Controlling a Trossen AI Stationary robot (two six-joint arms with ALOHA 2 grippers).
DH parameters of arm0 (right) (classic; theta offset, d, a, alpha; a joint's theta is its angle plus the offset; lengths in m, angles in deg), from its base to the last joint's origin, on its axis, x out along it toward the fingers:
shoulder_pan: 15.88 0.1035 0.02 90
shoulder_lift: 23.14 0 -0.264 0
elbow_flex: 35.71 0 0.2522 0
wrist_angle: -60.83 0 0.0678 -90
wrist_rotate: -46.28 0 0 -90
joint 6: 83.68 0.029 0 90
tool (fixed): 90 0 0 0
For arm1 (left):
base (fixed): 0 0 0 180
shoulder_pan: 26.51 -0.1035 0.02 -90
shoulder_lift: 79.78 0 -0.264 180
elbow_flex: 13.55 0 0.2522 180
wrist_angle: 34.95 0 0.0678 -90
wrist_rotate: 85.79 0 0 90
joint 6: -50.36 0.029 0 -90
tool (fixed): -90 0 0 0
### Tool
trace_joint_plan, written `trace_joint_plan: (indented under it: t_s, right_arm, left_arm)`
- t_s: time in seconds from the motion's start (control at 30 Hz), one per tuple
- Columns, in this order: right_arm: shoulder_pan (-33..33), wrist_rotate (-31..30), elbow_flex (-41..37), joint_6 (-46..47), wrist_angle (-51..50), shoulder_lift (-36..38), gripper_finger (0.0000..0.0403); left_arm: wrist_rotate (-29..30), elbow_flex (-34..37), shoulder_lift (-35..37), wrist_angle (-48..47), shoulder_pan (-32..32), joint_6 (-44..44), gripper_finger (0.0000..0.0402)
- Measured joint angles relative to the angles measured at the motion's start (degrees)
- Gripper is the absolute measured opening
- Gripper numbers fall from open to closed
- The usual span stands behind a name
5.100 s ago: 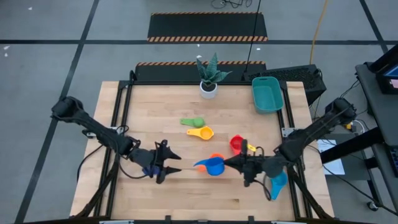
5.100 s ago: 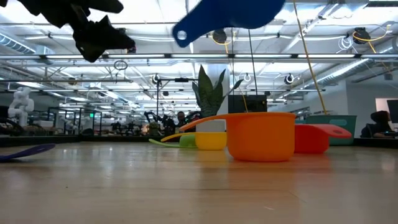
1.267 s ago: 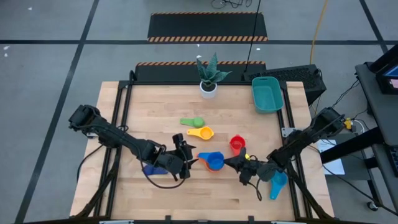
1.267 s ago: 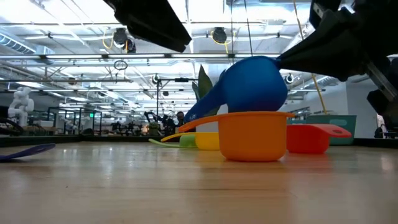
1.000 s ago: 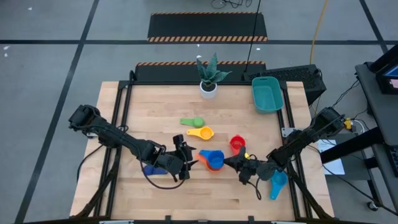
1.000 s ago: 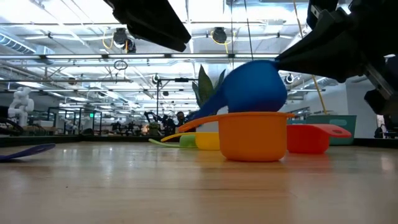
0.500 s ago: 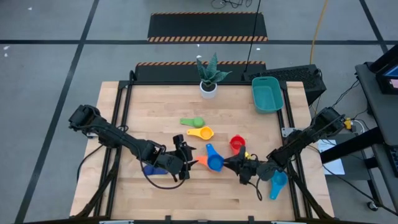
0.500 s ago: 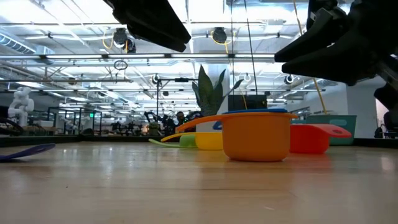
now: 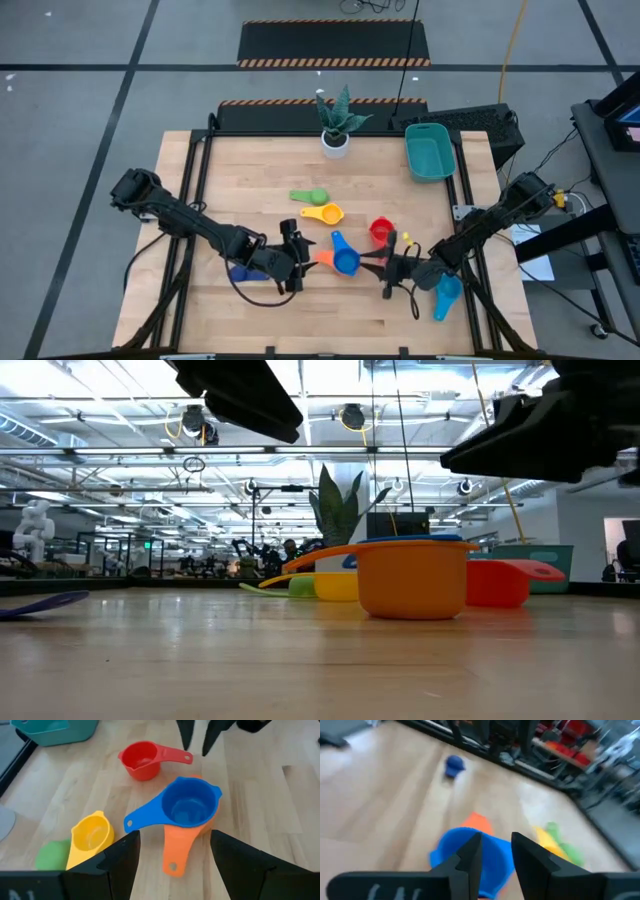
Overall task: Nest measuring cups in basket
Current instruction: Stack the blue measuring cup on top of the orange measuring cup
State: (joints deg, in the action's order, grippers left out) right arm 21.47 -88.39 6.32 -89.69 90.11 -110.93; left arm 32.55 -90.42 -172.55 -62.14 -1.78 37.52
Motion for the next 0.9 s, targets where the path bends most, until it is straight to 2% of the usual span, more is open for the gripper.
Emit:
trace_joint_plan:
  t_s: [0.17, 0.33, 0.4, 0.5, 0.63, 0.77, 0.9]
  right_arm:
    - [1.06, 1.39, 0.00, 10.02, 0.15, 0.00, 0.0078]
    - [2.83, 1.51, 0.00, 16.64, 1.38, 0.31, 0.0072]
    - [3.14, 3.39, 0.00, 19.16, 0.46, 0.31, 0.0072]
    - [3.15, 8.65, 0.00, 22.27, -1.42, 0.28, 0.0072]
    - [2.95, 9.17, 0.00, 25.04, -4.65, 0.26, 0.0072]
    - [3.02, 9.21, -0.02, 24.81, -5.68, 0.26, 0.0072]
    - [3.02, 9.24, -0.01, 23.50, -5.65, 0.26, 0.0072]
  left_arm:
    - [-1.47, -0.51, -0.01, -0.09, -2.61, 0.78, 0.0244]
    - [-8.54, -2.13, -0.04, 0.25, -7.61, 9.58, 0.0244]
    - [-10.27, -2.45, -0.04, 0.55, -10.34, 13.47, 0.0243]
    - [-10.27, -3.13, -0.04, 1.71, -14.67, 16.64, 0.0243]
    - [-10.23, -3.21, -1.22, 5.00, -18.27, 18.84, 0.0243]
    - [-10.30, -5.38, -5.06, 5.66, -19.35, 21.27, 0.0243]
    - [-10.30, -12.92, -12.43, -0.18, -19.61, 23.76, 0.0243]
